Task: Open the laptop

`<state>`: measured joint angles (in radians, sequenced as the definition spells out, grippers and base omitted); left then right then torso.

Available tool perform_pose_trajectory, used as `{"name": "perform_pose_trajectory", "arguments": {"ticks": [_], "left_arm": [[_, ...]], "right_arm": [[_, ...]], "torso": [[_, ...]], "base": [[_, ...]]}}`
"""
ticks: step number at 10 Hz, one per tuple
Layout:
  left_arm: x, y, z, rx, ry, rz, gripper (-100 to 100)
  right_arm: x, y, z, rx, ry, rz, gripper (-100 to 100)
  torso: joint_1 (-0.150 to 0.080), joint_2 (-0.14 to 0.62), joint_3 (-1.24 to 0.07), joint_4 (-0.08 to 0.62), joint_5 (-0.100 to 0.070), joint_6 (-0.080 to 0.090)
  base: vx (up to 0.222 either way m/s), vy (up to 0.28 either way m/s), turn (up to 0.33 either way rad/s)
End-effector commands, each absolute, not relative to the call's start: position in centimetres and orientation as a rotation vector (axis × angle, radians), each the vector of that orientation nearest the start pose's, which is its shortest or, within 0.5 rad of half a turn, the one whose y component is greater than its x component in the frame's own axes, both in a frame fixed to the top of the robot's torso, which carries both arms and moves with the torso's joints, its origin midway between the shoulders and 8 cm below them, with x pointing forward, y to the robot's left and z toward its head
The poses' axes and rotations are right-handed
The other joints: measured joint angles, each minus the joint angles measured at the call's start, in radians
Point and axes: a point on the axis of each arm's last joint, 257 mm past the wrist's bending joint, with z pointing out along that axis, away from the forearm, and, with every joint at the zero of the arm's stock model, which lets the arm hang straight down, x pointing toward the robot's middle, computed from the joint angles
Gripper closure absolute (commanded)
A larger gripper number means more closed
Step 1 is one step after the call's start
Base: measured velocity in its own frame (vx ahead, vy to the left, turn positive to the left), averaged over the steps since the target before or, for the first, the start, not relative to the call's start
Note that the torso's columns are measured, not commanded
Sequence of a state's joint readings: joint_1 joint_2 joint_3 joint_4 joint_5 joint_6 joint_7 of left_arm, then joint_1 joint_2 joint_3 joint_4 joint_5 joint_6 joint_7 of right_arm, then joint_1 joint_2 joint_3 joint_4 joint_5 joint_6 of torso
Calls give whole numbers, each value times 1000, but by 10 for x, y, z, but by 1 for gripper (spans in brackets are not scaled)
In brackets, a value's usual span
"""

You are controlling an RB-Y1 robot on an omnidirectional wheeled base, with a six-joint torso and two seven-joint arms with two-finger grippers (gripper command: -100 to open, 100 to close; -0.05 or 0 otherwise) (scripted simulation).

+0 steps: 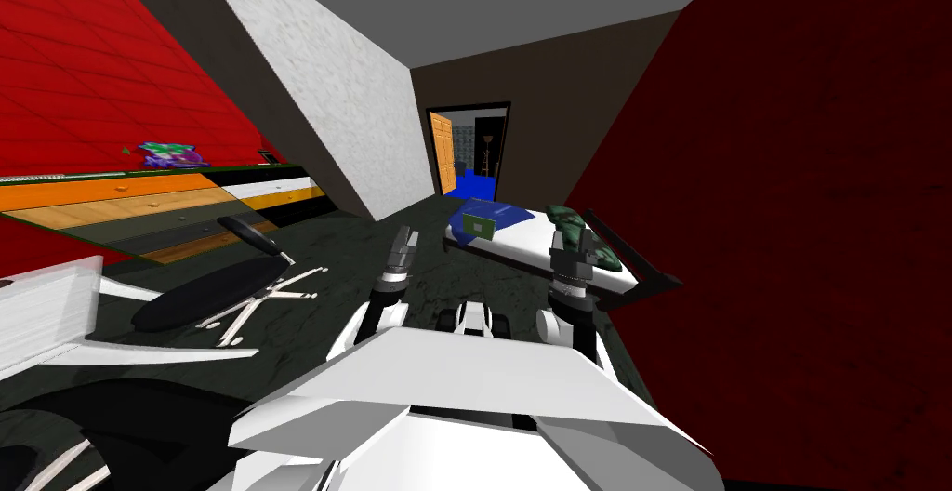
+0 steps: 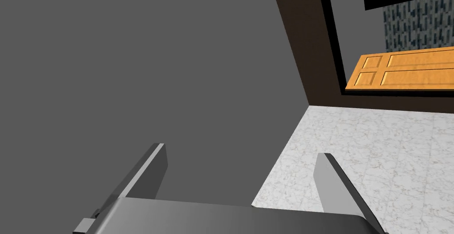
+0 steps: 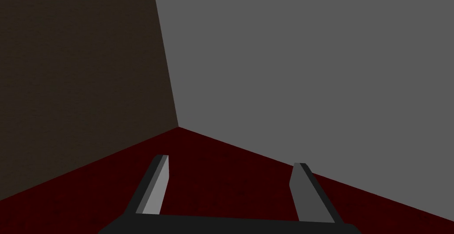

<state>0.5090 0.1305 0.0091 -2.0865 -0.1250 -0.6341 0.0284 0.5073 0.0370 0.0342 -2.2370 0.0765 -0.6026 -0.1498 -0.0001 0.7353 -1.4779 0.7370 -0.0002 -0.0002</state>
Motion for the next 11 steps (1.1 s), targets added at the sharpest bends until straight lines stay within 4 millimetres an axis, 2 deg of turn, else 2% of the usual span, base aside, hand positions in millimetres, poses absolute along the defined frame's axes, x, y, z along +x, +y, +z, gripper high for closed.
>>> {"name": "perform_pose_trajectory", "arguments": {"ticks": [1, 10, 11], "left_arm": [[367, 263, -65, -555, 888, -1213, -100], [400, 263, -153, -625, 1035, -1131, -100], [400, 263, -156, -630, 1040, -1129, -100]], "right_arm": [[337, -260, 22, 649, 556, 1441, 0], [337, -260, 22, 649, 556, 1441, 0], [337, -260, 22, 649, 556, 1441, 0]], "torso": [[0, 3, 2, 1, 0, 0], [0, 2, 1, 1, 0, 0], [1, 4, 2, 1, 0, 0]], "base": [[147, -3, -41], [160, 9, -52], [103, 16, -17]]}}
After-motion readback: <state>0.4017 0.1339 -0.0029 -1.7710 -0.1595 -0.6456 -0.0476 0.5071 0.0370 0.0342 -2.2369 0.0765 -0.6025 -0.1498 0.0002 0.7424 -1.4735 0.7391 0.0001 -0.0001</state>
